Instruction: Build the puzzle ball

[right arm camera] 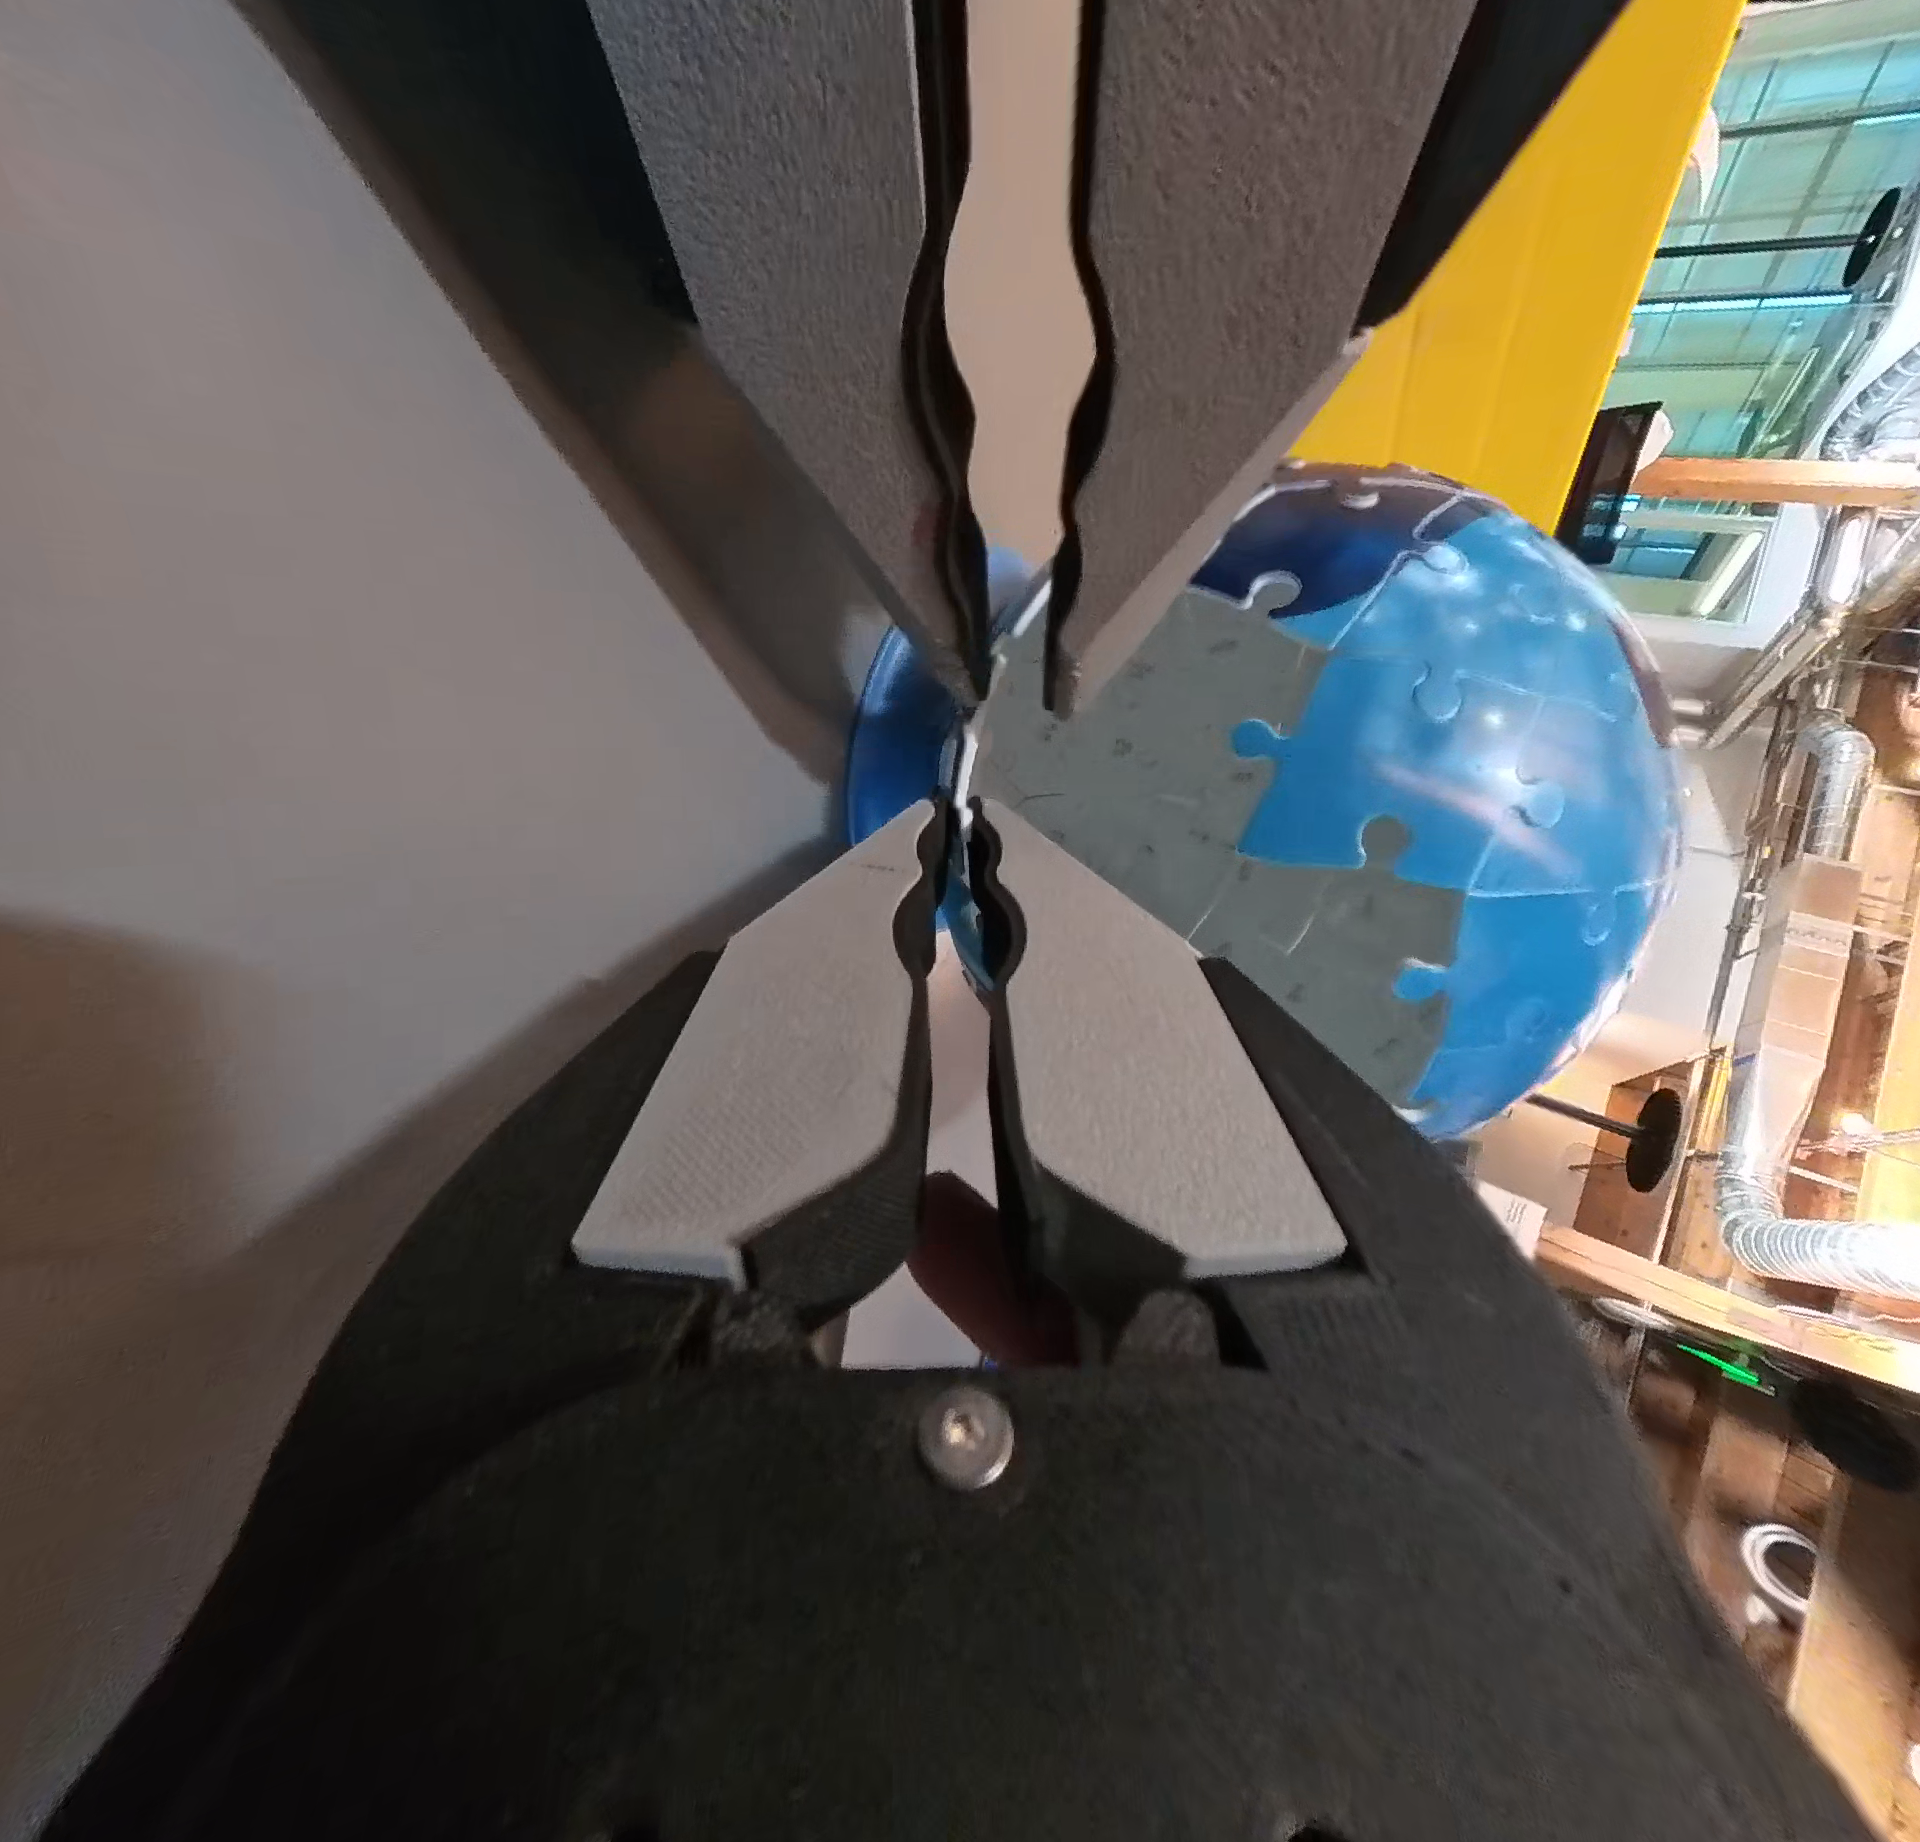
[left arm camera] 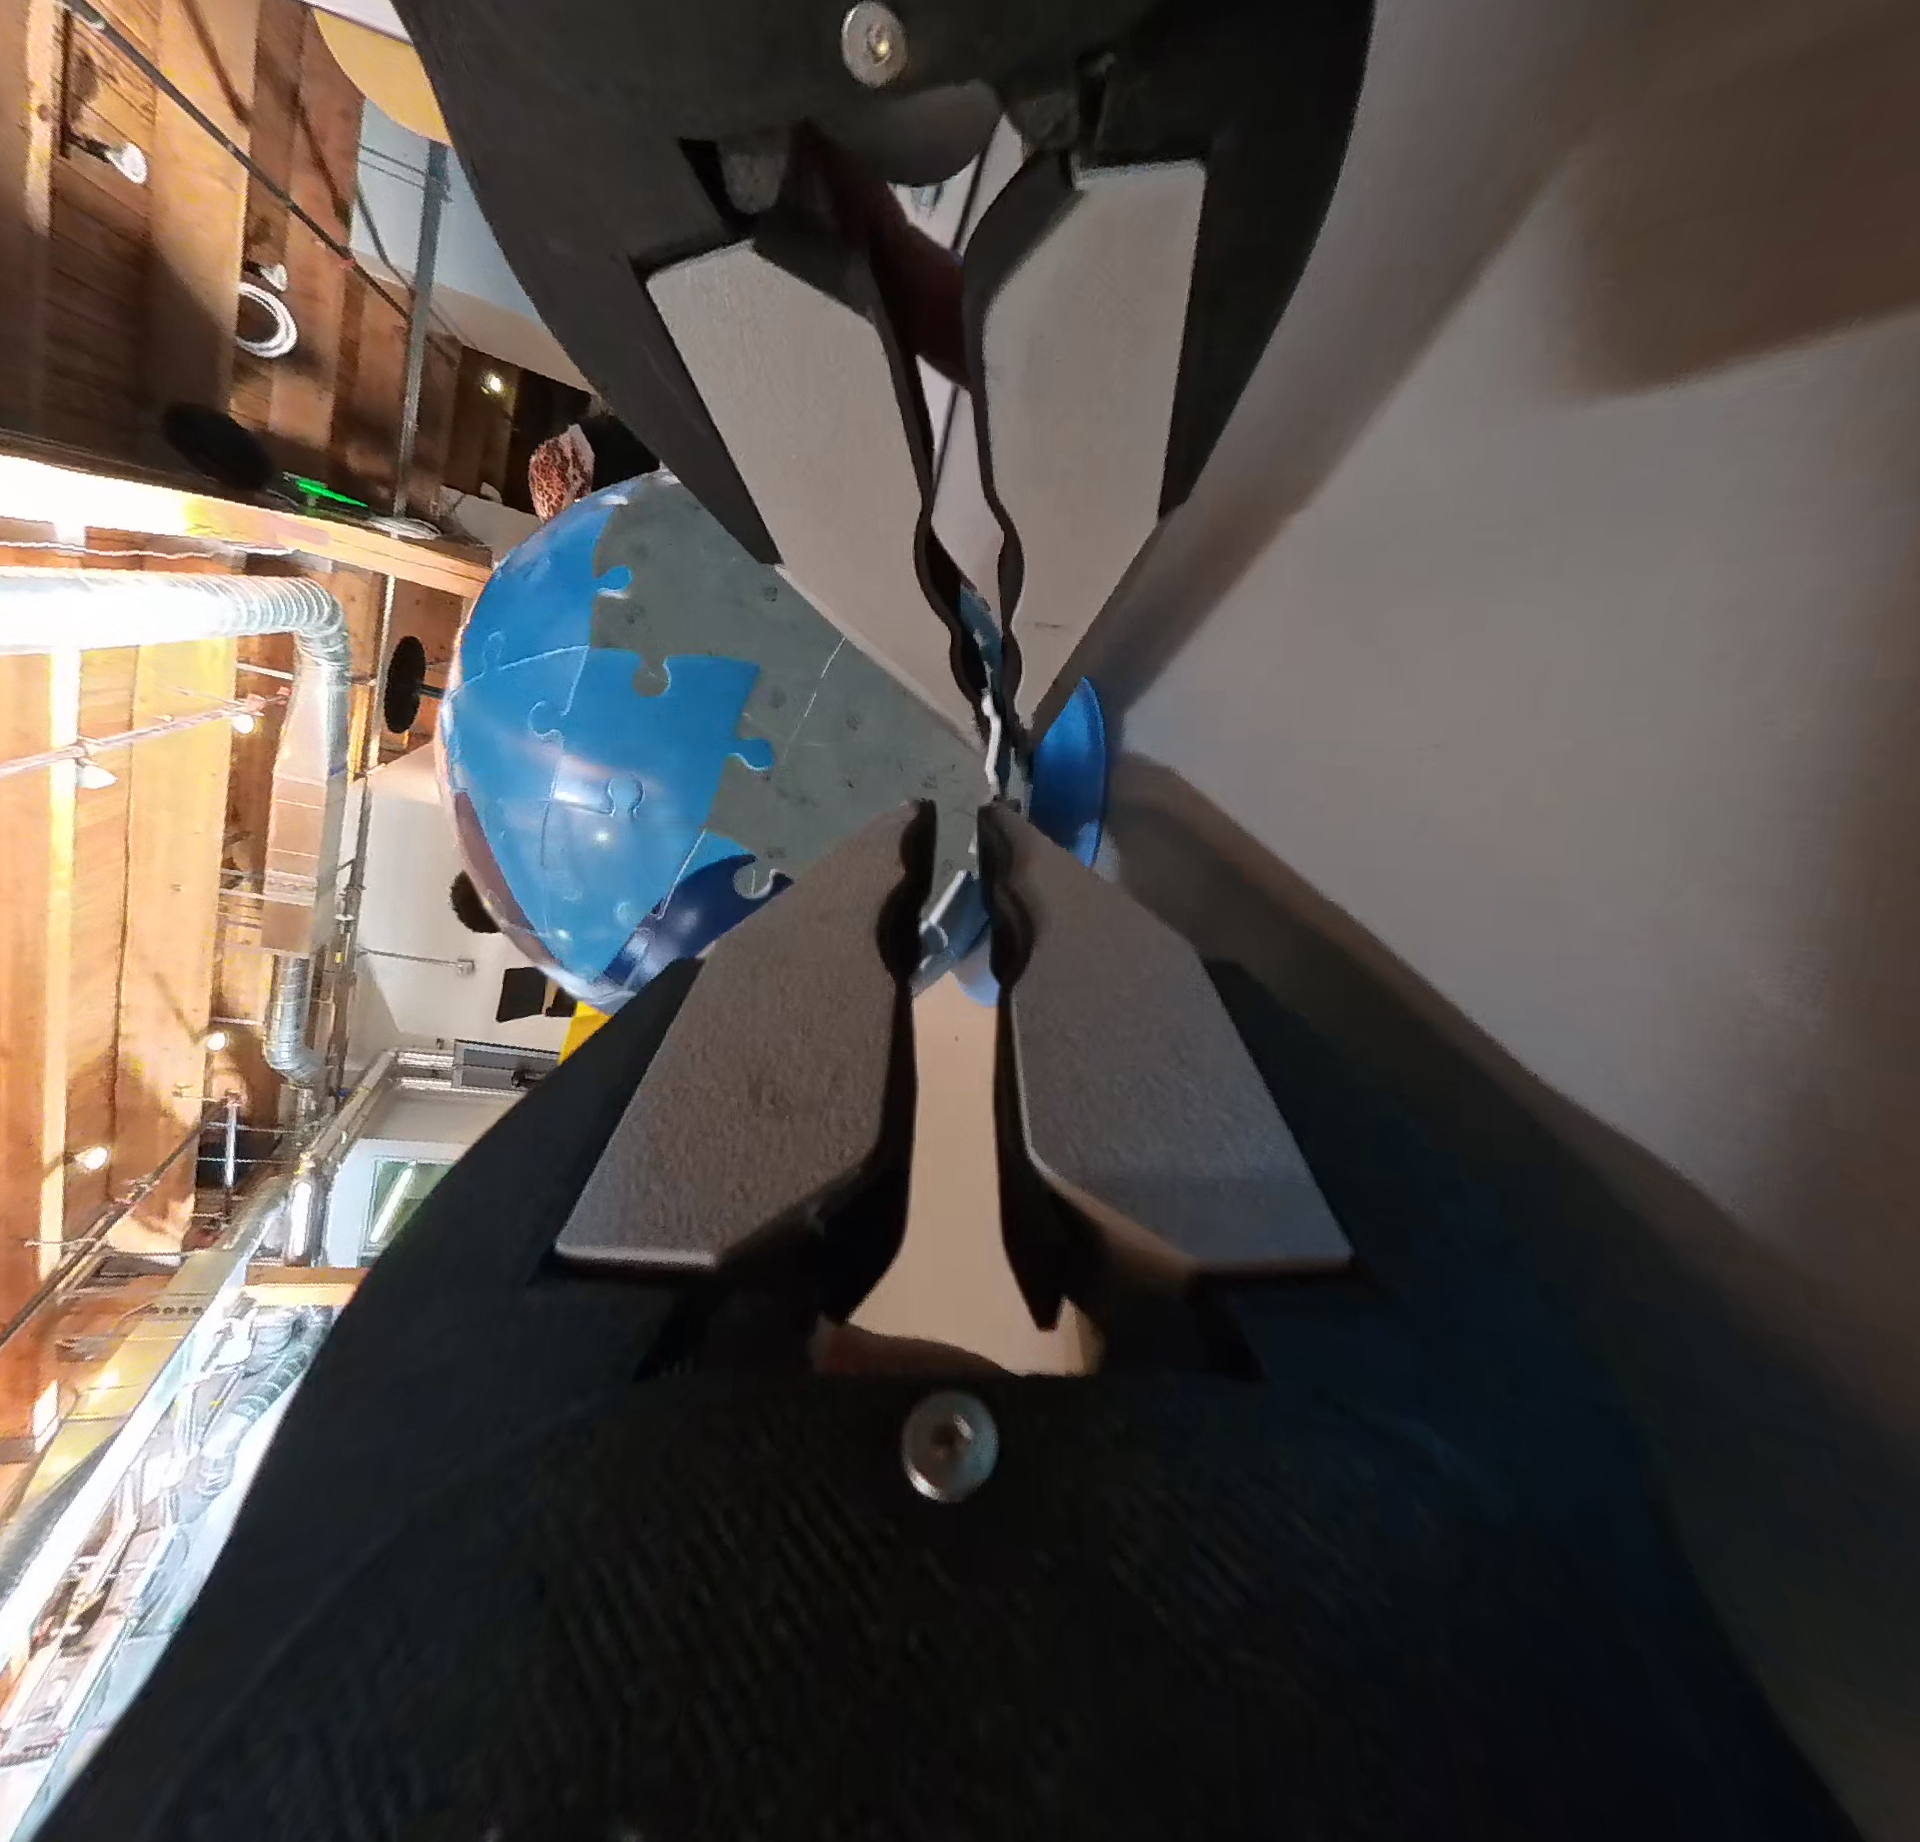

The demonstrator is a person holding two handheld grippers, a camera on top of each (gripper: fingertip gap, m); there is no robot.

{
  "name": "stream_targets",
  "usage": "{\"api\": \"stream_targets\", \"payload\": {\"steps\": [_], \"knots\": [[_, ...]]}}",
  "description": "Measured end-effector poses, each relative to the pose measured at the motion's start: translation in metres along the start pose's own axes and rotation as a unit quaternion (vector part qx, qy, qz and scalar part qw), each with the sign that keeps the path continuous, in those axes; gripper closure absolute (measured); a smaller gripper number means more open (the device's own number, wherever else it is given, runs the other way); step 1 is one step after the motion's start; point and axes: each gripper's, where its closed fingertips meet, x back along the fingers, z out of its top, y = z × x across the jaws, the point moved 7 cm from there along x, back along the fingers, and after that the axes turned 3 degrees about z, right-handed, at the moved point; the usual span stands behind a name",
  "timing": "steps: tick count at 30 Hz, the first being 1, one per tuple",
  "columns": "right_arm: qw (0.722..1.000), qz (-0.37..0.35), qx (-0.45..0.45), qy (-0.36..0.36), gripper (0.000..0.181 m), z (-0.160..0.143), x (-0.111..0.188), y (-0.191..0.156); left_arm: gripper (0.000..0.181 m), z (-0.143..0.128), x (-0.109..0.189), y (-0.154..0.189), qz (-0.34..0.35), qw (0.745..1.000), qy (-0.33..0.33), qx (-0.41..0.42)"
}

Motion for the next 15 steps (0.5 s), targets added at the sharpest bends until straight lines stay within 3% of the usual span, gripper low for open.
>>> {"api": "stream_targets", "payload": {"steps": [15], "knots": [[1.000, 0.004, 0.015, -0.015, 0.176, -0.0005, -0.0015, -0.0003, 0.180, -0.0012, -0.0037, 0.0053, -0.001, 0.999, -0.015, -0.043]]}}
